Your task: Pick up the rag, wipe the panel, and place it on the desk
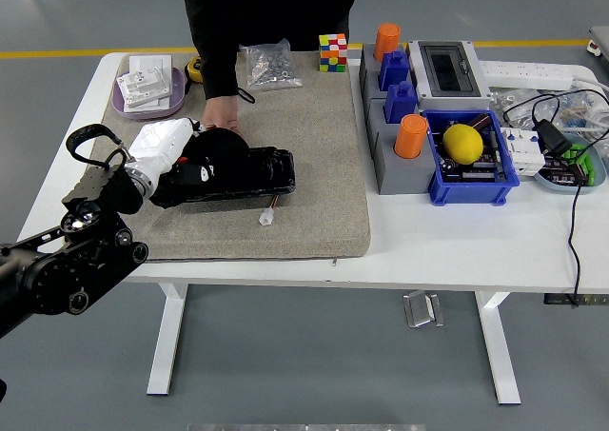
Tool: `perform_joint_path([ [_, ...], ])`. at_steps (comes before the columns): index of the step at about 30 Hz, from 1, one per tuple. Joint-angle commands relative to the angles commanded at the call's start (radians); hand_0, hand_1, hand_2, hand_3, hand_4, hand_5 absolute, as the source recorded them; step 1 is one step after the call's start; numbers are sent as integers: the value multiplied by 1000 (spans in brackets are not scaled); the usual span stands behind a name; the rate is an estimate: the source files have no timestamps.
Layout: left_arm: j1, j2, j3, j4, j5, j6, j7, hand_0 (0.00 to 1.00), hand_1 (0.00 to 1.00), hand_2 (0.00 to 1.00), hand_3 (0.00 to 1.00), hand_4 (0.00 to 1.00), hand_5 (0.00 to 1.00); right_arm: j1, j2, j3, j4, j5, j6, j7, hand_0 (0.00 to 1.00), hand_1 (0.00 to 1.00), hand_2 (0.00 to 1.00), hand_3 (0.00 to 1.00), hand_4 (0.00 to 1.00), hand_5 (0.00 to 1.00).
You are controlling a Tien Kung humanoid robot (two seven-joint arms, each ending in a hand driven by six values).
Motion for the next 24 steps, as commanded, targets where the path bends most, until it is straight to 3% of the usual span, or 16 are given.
perform_joint_path([
  [9,-61,-47,105,-6,-25,-8,9,234,143,471,368,293,2,5,-7,-4,0,-8,3,-3,724,583,667,577,998,419],
  [24,-100,-79,204,-37,-37,-9,20,232,143,472,371,300,2,10,-8,-1,0,-15,5,-6,724,582,667,577,998,419],
])
